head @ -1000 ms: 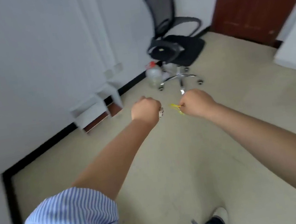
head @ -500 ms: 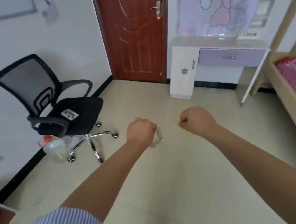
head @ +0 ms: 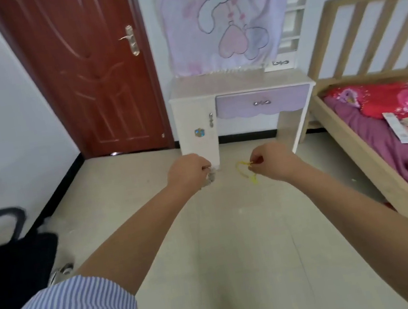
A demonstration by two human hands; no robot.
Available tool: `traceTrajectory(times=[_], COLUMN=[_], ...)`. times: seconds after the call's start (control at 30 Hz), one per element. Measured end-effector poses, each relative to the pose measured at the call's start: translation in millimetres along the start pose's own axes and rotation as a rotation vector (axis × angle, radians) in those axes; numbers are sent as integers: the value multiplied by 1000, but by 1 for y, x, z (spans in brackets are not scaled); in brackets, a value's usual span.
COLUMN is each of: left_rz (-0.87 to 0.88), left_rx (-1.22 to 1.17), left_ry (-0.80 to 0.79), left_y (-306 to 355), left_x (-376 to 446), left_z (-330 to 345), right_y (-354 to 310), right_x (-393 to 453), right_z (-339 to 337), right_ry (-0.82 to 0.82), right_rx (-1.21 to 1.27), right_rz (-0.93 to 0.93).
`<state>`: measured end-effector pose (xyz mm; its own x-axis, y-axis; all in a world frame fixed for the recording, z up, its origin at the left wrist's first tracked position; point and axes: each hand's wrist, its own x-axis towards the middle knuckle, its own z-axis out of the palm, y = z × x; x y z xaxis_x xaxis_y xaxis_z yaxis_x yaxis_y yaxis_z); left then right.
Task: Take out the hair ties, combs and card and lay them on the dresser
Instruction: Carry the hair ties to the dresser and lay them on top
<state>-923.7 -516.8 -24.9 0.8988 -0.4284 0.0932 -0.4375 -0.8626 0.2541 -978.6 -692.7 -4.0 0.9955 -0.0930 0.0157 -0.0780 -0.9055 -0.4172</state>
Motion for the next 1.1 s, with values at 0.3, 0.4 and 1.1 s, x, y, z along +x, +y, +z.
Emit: traceTrajectory(times=[0.3,0.4,1.1], left_rz=[-9,-50,-359], left_rx=[-55,-10,-129], left_ry=[-67,-124,-153], left_y=[-20,-43,-323], left_x=[294,385,892], left_z=[37,30,114], right_y=[98,113,121], right_x=[265,365,977], right_z=[-30,-43,106], right_ry=[-40,-70,-345], right_rx=[98,60,-138], right_rz=[59,47,197])
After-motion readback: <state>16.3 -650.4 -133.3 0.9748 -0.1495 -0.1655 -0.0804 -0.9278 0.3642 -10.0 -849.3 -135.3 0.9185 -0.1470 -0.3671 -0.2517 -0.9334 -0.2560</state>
